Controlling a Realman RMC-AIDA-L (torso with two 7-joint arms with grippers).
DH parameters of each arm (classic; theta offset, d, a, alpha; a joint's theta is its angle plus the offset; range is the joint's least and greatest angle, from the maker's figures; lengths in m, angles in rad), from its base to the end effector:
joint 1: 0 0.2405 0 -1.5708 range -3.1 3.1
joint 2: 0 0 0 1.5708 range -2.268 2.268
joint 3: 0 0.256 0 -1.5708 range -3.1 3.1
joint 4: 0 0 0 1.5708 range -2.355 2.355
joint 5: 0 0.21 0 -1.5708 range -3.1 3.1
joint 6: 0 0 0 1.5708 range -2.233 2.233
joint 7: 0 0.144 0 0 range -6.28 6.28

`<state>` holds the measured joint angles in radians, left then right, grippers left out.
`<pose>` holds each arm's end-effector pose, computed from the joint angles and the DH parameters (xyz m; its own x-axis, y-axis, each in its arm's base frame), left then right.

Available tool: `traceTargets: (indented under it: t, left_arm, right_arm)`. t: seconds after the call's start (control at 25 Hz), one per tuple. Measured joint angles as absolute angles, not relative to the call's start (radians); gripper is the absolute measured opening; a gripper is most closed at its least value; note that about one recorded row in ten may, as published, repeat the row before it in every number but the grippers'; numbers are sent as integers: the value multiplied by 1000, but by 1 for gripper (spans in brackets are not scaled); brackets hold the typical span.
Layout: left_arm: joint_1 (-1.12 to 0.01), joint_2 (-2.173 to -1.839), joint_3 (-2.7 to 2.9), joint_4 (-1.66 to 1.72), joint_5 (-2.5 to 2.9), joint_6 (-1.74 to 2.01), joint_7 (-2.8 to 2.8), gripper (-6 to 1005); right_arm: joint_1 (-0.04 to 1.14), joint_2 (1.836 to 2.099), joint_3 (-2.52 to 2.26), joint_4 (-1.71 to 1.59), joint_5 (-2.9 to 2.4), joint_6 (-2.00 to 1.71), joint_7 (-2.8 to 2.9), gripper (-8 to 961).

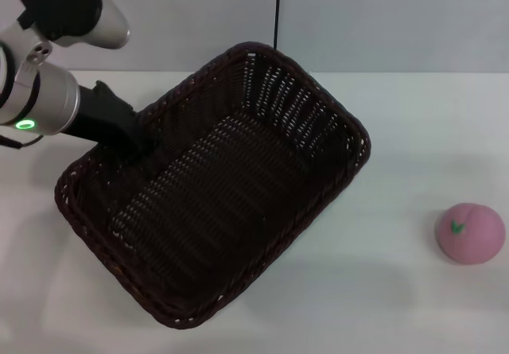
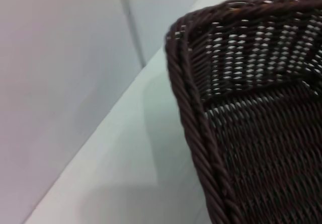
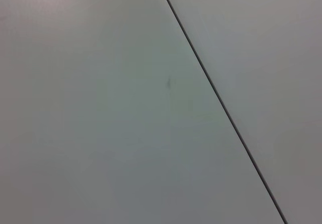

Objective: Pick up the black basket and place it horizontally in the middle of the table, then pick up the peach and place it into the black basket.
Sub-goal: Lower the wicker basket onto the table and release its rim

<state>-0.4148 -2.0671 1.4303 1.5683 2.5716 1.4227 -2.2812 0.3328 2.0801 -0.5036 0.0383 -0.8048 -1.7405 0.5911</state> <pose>-0.1874 0.3442 0.0227 0.8976 0.3936 -0.1983 0.2531 -0.8287 -0.4992 0.3379 0.2582 0.0500 0.3348 0.3961 -0.8550 -0.8900 -0.1649 -0.4250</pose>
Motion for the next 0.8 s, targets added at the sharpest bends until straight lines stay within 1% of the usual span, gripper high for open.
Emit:
traceTargets:
  t: [0.2, 0.48, 0.8]
  left_arm:
    - [-452, -2070, 1441, 1576, 2573, 1496, -2069, 231]
    - [-471, -2072, 1487, 1607, 2574, 1497, -1784, 230]
    - [-473, -2074, 1579, 1635, 2574, 1450, -1681, 229]
  right_arm:
    - [333, 2080, -500, 38, -805, -1741, 591, 732]
    - [333, 2079, -500, 38, -809, -1743, 591, 732]
    - [330, 2078, -500, 38, -809, -1747, 591, 733]
